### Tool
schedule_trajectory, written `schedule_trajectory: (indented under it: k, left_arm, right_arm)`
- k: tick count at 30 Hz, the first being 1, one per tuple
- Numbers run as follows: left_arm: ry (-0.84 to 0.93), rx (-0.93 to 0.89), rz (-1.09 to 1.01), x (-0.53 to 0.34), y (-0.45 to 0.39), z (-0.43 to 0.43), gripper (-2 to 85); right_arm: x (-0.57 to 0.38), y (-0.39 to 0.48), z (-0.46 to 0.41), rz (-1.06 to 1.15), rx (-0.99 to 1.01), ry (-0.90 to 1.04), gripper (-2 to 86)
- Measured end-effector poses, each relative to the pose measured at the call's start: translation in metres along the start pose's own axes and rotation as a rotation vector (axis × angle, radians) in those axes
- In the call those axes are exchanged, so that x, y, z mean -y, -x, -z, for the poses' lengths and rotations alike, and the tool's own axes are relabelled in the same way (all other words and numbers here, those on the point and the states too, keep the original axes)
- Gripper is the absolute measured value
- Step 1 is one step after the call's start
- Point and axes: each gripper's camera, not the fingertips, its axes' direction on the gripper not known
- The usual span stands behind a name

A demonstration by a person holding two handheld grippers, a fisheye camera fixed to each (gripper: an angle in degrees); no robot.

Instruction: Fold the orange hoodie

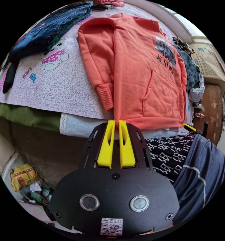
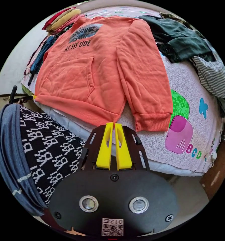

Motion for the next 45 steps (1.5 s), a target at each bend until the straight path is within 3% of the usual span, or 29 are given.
schedule_trajectory:
  k: [5, 7, 9, 11, 14, 19, 33, 39, 41, 43, 45]
  left_arm:
    - [-0.016, 0.075, 0.022, -0.013, -0.028, 0.001, 1.4]
    - [-0.146, 0.220, 0.039, -0.034, -0.048, 0.027, 0.8]
    - [-0.248, 0.343, -0.031, -0.041, -0.081, 0.045, 0.6]
    - [-0.309, 0.342, -0.175, -0.034, -0.125, 0.050, 0.4]
    - [-0.234, 0.277, -0.401, 0.003, -0.204, 0.019, 0.3]
    - [-0.050, 0.420, -0.620, 0.053, -0.308, -0.078, 0.3]
    - [0.072, 0.495, -0.693, 0.092, -0.358, -0.165, 0.1]
    - [0.128, 0.270, -0.587, 0.129, -0.336, -0.172, 0.1]
    - [0.128, 0.231, -0.557, 0.135, -0.330, -0.175, 0.2]
    - [0.135, 0.235, -0.542, 0.141, -0.332, -0.182, 0.3]
    - [0.142, 0.264, -0.559, 0.145, -0.337, -0.187, 0.3]
  right_arm:
    - [-0.001, 0.034, 0.037, -0.004, -0.139, 0.065, 1.1]
    - [-0.014, 0.049, 0.073, -0.001, -0.254, 0.034, 0.9]
    - [-0.014, 0.070, 0.106, 0.036, -0.292, -0.041, 0.6]
    - [0.000, 0.099, 0.132, 0.117, -0.286, -0.117, 0.3]
    - [0.047, 0.150, 0.138, 0.254, -0.215, -0.098, 0.1]
    - [0.091, 0.203, 0.101, 0.381, -0.300, 0.063, 0.0]
    - [0.025, 0.223, 0.084, 0.412, -0.388, 0.075, 0.7]
    - [-0.038, 0.165, 0.082, 0.226, -0.179, -0.070, 0.3]
    - [-0.076, 0.124, 0.093, 0.064, -0.034, -0.180, 0.3]
    - [-0.150, 0.054, 0.105, -0.259, 0.166, -0.371, 0.7]
    - [-0.215, 0.004, 0.101, -0.486, 0.213, -0.493, 1.5]
